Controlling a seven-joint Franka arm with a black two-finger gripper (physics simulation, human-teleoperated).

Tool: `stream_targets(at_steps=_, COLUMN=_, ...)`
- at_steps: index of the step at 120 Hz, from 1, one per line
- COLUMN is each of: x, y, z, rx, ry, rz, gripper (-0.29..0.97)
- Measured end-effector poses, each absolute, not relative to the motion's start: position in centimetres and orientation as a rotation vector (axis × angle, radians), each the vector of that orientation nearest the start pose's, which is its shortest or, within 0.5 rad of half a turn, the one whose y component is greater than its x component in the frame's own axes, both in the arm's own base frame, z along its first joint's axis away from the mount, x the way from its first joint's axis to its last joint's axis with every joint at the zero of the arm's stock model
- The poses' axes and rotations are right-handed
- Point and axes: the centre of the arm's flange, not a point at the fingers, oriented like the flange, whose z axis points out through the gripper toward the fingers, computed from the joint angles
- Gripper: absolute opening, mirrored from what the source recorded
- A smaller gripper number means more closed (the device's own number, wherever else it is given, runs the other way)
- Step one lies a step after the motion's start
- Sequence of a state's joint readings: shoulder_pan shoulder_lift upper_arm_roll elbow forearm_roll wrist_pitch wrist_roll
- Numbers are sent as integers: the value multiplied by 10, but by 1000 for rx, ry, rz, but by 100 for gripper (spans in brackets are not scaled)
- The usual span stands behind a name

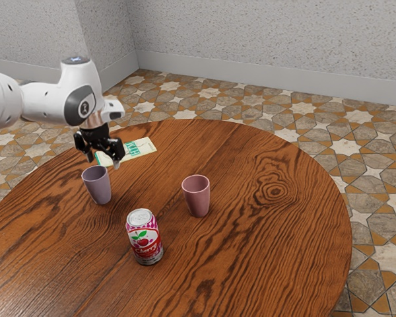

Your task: Place the left cup onto the right cup

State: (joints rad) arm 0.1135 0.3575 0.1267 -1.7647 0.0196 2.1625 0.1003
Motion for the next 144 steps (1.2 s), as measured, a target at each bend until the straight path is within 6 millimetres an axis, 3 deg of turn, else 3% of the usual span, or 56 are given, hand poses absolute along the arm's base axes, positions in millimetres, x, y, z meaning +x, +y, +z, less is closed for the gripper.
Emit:
stream_targets(at_steps=32, x=636, y=164, z=350, rx=-3067, ry=-140, rz=-34, gripper=68)
stream_targets(at_steps=60, x=640, y=154, z=340, rx=-3081, ry=-79, rz=-29, gripper=68)
stream_targets(at_steps=102, x=644, y=148, z=308, rx=-3097, ry=-42, rz=5, gripper=67)
stream_targets(at_steps=111, x=645, y=150, z=304, rx=-3100, ry=-45, rz=0, gripper=59)
stream_targets(at_steps=144, x=644, y=157, z=302, rx=-3099, ry=-48, rz=-13, gripper=8)
